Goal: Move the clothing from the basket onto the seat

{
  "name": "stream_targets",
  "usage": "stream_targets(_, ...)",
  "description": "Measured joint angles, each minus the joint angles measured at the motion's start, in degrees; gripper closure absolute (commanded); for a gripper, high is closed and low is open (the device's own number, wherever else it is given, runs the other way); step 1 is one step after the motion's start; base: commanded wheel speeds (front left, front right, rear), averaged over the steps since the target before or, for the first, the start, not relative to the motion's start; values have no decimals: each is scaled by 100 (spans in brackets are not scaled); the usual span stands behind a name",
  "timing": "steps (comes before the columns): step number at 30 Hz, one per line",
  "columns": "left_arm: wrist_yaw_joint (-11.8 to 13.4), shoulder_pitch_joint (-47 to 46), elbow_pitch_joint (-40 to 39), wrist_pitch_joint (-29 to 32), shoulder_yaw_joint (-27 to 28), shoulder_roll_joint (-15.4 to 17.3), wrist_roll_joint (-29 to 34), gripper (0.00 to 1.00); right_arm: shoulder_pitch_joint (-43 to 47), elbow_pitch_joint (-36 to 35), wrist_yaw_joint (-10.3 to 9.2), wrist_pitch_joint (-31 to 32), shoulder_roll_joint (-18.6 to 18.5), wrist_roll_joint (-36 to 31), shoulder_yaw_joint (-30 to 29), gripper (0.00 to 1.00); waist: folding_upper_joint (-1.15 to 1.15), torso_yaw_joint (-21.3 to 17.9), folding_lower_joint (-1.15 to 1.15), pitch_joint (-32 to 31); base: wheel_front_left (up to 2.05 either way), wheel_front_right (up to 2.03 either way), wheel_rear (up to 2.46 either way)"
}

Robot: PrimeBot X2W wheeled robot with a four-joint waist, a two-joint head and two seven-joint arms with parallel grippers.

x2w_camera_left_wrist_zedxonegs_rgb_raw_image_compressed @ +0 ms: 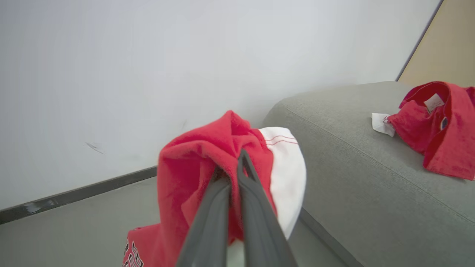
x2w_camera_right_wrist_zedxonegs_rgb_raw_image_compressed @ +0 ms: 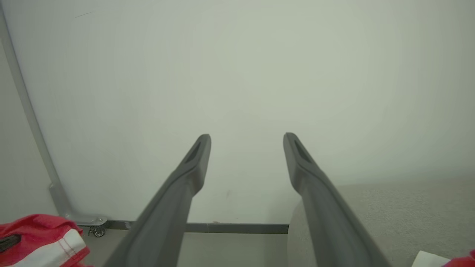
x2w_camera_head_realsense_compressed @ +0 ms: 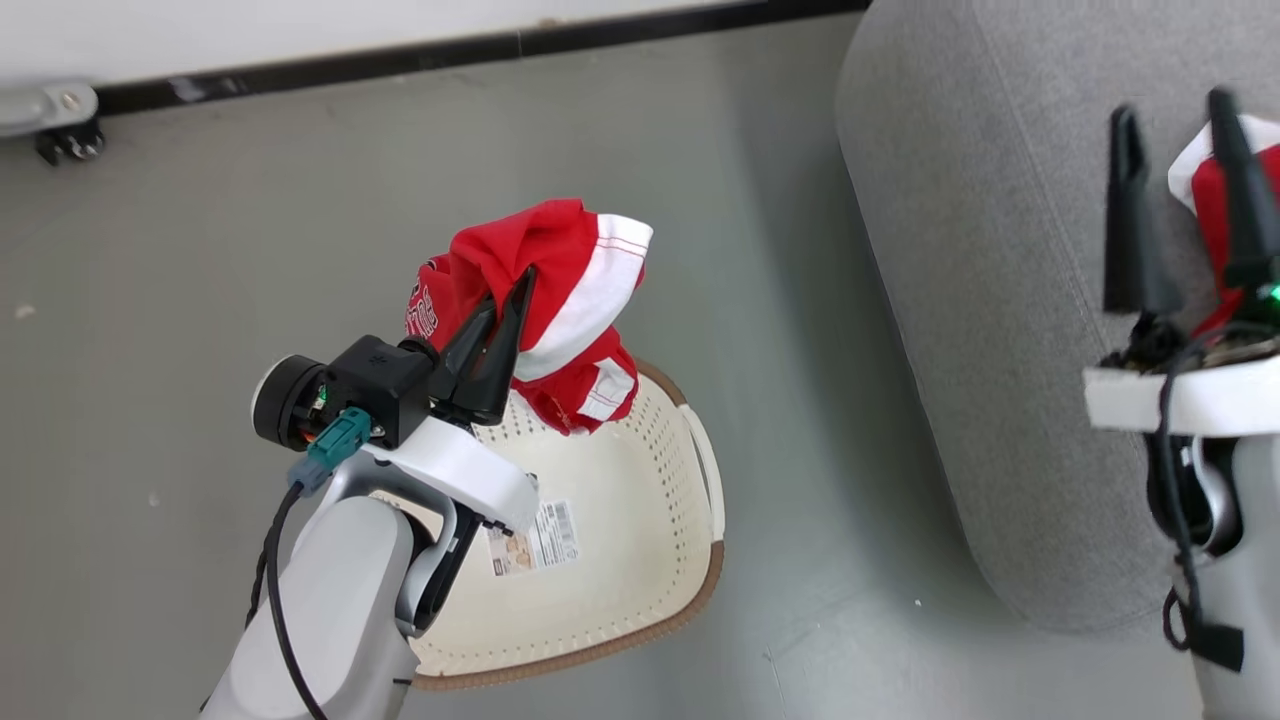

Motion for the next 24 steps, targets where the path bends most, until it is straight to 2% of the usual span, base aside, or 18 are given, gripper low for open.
stream_targets(24,-1,336,-219,1,-118,-48,83,100,1033,598,0,0,-27,169,421,0,0,288,0,-1074,0,0,0)
